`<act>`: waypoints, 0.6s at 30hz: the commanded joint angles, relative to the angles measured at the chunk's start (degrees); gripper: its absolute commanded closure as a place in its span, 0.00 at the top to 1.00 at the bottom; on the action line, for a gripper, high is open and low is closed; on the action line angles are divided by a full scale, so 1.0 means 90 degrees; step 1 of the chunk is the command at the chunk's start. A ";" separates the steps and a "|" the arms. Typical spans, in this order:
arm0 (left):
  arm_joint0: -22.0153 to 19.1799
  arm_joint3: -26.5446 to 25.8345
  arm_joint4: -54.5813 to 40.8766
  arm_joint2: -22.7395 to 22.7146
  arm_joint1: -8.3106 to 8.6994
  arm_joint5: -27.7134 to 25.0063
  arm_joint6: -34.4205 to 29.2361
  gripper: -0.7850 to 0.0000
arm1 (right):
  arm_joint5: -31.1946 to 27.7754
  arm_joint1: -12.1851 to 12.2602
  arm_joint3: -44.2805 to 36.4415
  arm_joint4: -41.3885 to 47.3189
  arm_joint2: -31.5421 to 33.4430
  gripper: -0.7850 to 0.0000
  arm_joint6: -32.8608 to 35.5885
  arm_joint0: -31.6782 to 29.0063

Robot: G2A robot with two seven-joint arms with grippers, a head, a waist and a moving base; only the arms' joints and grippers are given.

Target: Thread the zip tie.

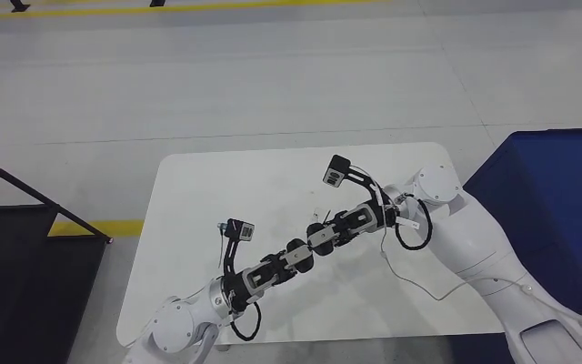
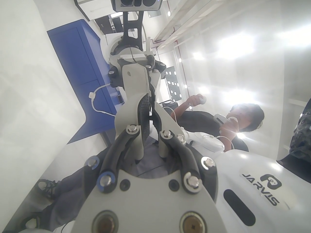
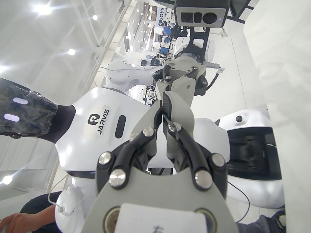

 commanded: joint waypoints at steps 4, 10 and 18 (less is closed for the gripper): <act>0.0006 0.0005 -0.0054 -0.0055 0.0009 -0.0026 -0.0030 0.40 | 0.0020 -0.0045 0.0070 -0.0023 -0.0017 0.00 -0.0012 0.0040; 0.0050 -0.0022 -0.0136 -0.0173 0.0027 -0.0159 -0.0091 1.00 | 0.0030 -0.0086 0.0155 0.0009 0.0026 0.00 -0.0003 0.0079; 0.0123 0.0059 -0.0635 -0.0421 0.0036 -0.0222 0.0064 1.00 | 0.0002 -0.0098 0.0180 0.0234 0.0198 0.00 0.0039 0.0009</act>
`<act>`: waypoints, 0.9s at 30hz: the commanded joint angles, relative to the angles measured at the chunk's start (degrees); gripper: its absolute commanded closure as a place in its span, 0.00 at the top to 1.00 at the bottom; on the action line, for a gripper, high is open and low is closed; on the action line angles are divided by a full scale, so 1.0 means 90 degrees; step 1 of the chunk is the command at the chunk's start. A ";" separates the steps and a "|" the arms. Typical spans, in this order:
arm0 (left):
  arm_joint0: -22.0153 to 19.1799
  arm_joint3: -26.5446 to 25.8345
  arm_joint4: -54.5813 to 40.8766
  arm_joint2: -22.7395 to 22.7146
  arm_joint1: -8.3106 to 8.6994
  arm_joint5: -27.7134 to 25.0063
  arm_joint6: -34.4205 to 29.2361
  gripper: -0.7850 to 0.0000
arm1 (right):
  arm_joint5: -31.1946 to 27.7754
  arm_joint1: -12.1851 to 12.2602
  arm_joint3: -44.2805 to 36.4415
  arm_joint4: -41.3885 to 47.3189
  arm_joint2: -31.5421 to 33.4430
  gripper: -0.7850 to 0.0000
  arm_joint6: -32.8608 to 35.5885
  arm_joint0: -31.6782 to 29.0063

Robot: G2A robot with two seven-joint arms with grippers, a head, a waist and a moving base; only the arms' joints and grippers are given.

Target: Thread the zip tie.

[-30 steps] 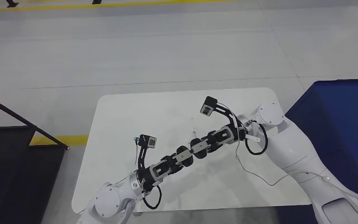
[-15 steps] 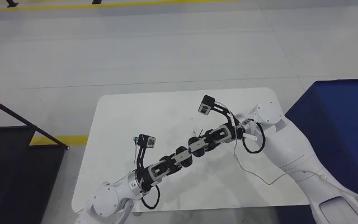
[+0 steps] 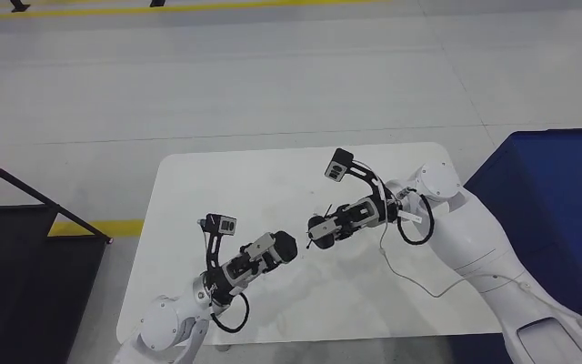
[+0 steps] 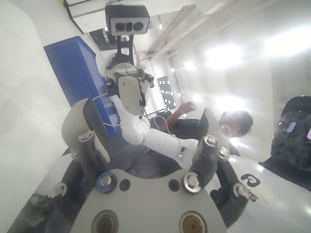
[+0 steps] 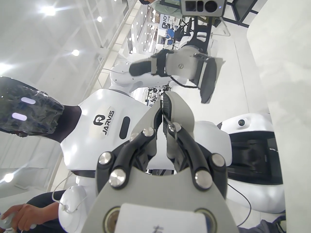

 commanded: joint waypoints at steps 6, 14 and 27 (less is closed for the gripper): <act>-0.0019 0.0220 0.0032 -0.0052 -0.0007 0.0317 0.0309 1.00 | 0.0007 -0.0012 -0.0132 0.0194 0.0023 0.00 -0.0048 -0.0064; -0.0644 0.1032 -0.0187 0.0276 -0.0067 0.1106 0.0035 1.00 | -0.0266 0.0018 -0.0811 0.0981 0.0601 0.00 -0.0196 -0.0300; -0.0644 0.1032 -0.0187 0.0276 -0.0067 0.1106 0.0035 1.00 | -0.0405 -0.0188 -0.1909 0.2214 0.0255 0.00 -0.0708 -0.0636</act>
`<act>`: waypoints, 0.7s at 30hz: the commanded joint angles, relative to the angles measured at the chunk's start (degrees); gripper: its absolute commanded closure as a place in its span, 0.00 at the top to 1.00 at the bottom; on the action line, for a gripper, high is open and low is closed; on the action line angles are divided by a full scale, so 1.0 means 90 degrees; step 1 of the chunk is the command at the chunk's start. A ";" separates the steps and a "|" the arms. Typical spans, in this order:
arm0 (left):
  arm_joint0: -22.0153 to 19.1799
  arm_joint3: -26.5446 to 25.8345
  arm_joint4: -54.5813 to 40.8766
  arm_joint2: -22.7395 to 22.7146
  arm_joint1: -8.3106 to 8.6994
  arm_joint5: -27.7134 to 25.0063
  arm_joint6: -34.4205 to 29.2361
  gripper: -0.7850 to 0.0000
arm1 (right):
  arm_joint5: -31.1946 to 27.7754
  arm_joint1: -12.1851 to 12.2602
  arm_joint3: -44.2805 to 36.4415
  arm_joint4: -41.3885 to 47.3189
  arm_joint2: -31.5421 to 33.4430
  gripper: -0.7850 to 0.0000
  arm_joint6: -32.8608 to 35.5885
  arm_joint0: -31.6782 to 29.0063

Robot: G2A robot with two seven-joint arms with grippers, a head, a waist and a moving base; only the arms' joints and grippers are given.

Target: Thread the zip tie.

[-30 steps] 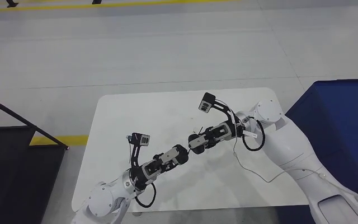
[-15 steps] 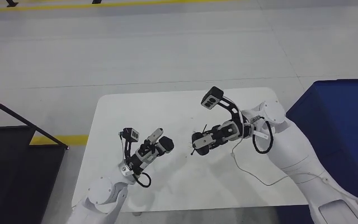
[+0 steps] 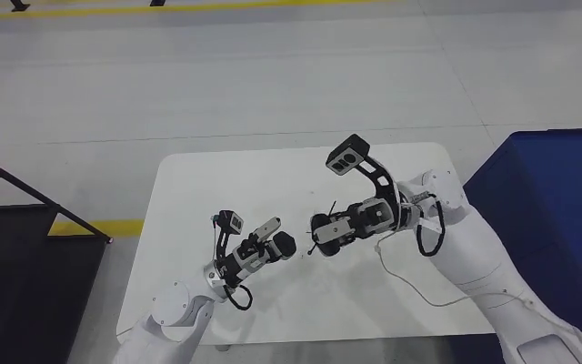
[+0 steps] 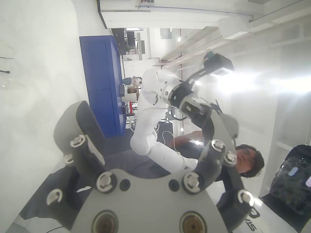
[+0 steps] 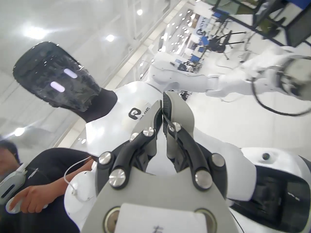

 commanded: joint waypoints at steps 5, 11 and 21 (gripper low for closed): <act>0.0000 0.0000 0.0000 0.0000 0.0000 0.0000 0.0000 1.00 | 0.0039 -0.0247 -0.0906 0.0595 -0.0503 0.00 -0.0744 0.0098; 0.0000 0.0000 0.0000 0.0000 0.0000 0.0000 0.0000 1.00 | -0.0001 -0.0413 -0.1268 0.0697 -0.0671 0.00 -0.1335 0.0264; 0.0000 0.0000 0.0000 0.0000 0.0000 0.0000 0.0000 1.00 | 0.0688 -0.0415 -0.1631 0.1159 -0.0574 0.00 -0.1721 -0.0017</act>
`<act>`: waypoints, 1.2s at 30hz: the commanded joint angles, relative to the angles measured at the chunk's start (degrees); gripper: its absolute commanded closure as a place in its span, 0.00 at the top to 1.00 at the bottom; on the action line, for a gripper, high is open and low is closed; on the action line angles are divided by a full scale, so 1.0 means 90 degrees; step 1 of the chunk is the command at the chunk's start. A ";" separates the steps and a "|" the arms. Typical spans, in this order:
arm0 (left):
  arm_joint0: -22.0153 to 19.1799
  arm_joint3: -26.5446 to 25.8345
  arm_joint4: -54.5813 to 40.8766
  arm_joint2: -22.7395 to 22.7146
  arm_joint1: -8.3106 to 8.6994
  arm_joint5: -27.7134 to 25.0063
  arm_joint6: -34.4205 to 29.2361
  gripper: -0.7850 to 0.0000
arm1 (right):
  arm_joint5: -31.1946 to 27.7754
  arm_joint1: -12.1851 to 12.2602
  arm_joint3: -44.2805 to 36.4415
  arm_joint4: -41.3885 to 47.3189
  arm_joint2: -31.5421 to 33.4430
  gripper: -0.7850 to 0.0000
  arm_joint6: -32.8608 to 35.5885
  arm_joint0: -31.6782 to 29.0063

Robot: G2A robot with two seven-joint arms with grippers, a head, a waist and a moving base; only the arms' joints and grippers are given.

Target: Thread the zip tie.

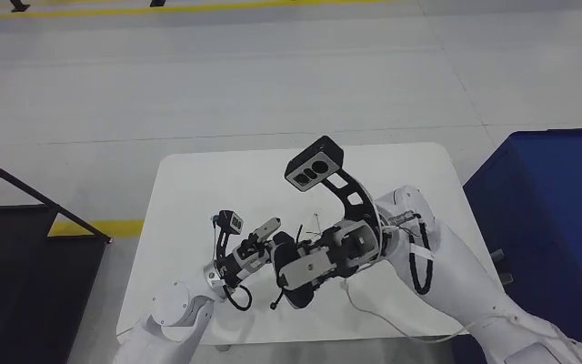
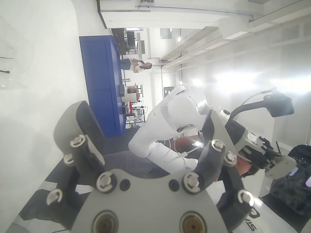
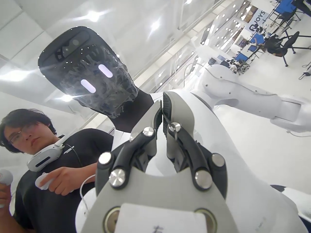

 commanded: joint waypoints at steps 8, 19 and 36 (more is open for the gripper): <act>0.0000 0.0000 0.0000 0.0000 0.0000 0.0000 0.0000 1.00 | 0.3110 0.0035 -0.0711 0.2332 0.0331 0.00 -0.2251 -0.0373; 0.0000 0.0000 0.0000 0.0000 0.0000 0.0000 0.0000 1.00 | 0.5060 0.0118 -0.1429 0.5208 0.0709 0.00 -0.4701 -0.1116; 0.0000 0.0000 0.0000 0.0000 0.0000 0.0000 0.0000 1.00 | -0.0094 -0.0129 -0.0913 -0.1320 0.1167 0.00 -0.0190 -0.0390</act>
